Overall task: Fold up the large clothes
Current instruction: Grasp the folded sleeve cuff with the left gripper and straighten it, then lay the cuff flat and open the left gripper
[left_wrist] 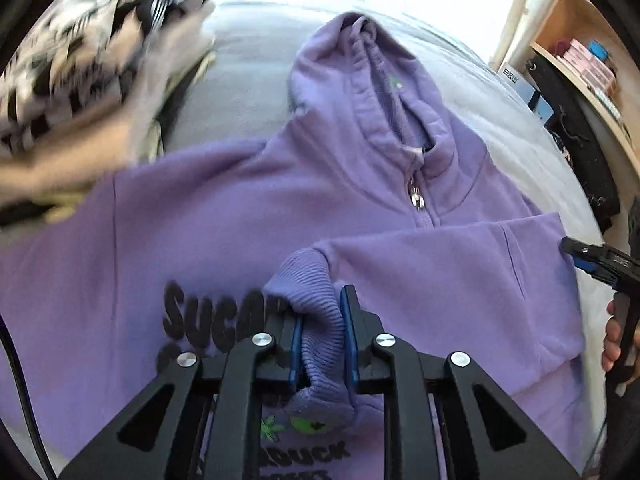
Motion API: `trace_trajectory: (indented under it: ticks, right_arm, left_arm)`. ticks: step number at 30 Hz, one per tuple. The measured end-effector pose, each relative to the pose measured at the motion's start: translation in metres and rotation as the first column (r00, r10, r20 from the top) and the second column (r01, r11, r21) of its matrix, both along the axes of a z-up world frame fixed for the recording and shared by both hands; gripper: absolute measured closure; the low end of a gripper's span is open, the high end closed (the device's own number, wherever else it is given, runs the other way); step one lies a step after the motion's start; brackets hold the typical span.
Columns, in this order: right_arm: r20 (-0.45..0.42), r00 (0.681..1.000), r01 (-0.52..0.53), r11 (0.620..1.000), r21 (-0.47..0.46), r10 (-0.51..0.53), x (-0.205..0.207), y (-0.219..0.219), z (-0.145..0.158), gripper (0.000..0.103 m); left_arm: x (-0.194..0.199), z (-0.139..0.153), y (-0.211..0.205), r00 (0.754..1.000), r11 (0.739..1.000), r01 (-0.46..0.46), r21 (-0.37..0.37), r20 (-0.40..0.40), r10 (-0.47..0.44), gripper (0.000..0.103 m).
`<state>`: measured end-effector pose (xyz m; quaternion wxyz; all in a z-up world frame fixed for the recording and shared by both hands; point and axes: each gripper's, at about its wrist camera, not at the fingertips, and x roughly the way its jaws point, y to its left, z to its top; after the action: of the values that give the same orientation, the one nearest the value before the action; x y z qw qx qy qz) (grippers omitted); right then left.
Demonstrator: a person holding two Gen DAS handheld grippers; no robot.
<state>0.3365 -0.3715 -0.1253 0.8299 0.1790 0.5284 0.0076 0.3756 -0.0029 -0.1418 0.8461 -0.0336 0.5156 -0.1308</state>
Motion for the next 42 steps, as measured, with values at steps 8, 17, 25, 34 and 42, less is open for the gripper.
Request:
trace_trajectory:
  ticks: [8,17,25,34,42]
  right_arm:
    - [0.054,0.996,0.076,0.994,-0.078,-0.072,-0.012,-0.008,-0.015,0.088]
    - [0.135,0.989,0.095,0.968,-0.234,-0.065,-0.052,0.022,0.038,0.074]
    - [0.076,0.989,-0.116,0.980,-0.163,0.129,-0.084,0.106,0.027,0.065]
    - [0.048,0.998,-0.034,0.957,-0.287,0.050,-0.101,0.078,-0.002,0.066]
    - [0.032,0.999,0.001,0.969,-0.246,0.007,-0.115,0.065,0.009,0.066]
  left_arm:
    - [0.012,-0.018,0.004,0.999,0.997,-0.035,0.066,0.010,0.034,0.085]
    - [-0.013,0.020,0.018,0.990,0.983,-0.110,0.146,0.107,0.095,0.065]
    - [-0.061,0.022,-0.024,0.997,0.993,-0.022,0.119,0.071,0.014,0.065]
    - [-0.062,-0.012,-0.032,0.998,0.983,-0.054,0.176,0.043,0.048,0.061]
    - [-0.077,-0.001,-0.031,0.997,0.984,-0.033,0.176,0.072,0.020,0.061]
